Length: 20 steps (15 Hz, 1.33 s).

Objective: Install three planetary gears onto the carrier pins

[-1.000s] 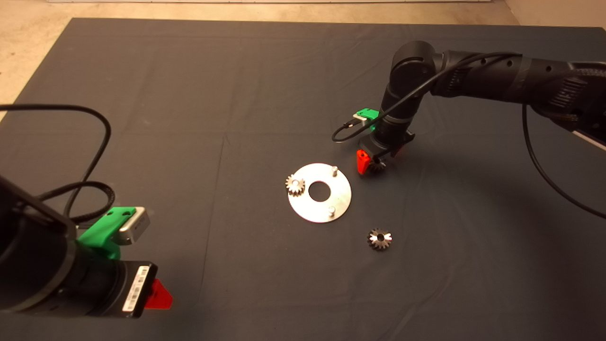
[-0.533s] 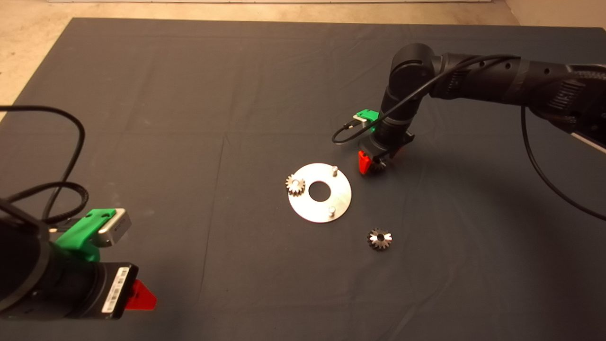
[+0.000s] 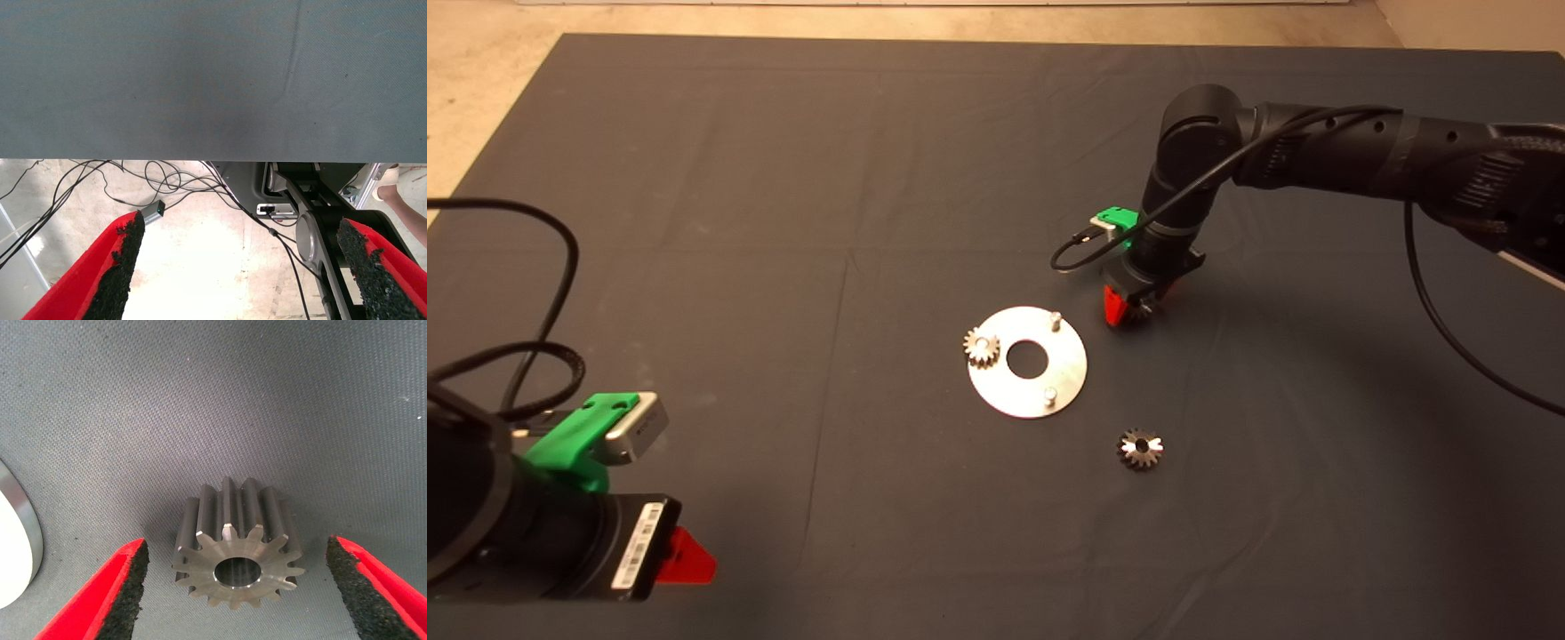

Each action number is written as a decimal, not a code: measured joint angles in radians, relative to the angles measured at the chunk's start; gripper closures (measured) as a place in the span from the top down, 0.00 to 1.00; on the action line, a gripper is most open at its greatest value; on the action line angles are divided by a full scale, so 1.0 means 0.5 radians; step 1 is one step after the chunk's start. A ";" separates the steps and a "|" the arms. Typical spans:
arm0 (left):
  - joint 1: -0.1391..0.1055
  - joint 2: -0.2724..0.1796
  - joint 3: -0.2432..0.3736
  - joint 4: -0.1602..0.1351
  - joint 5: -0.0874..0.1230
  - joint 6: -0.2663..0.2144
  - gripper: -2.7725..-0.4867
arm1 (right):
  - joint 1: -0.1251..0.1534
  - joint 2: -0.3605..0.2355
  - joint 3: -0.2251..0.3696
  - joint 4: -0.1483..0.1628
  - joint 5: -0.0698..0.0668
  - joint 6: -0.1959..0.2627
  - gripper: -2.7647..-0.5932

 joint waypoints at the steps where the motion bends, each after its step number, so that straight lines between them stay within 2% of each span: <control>1: 0.000 0.000 0.000 -0.001 0.000 0.007 0.68 | -0.001 0.000 0.000 0.000 0.000 0.000 0.56; 4: -0.001 0.000 0.000 0.000 0.000 0.023 0.68 | -0.028 0.000 0.000 -0.017 0.000 0.000 0.56; 5: 0.000 0.000 0.000 0.000 -0.001 0.028 0.68 | -0.033 0.000 0.000 -0.022 -0.004 0.001 0.51; 8: 0.000 0.000 0.000 0.000 0.000 0.029 0.68 | -0.032 0.000 0.000 -0.030 -0.003 0.002 0.50; 13: -0.001 -0.010 0.000 -0.001 0.000 0.029 0.68 | -0.033 0.000 0.000 -0.043 -0.005 0.008 0.36; 15: 0.000 -0.010 0.000 -0.002 -0.001 0.030 0.68 | -0.033 0.000 0.000 -0.043 -0.005 0.008 0.36; 16: 0.000 -0.010 0.000 -0.002 0.000 0.030 0.68 | -0.033 0.000 0.000 -0.043 -0.004 0.008 0.32; 20: -0.001 -0.010 0.000 -0.002 -0.001 0.030 0.68 | -0.033 0.000 0.000 -0.043 0.001 0.008 0.26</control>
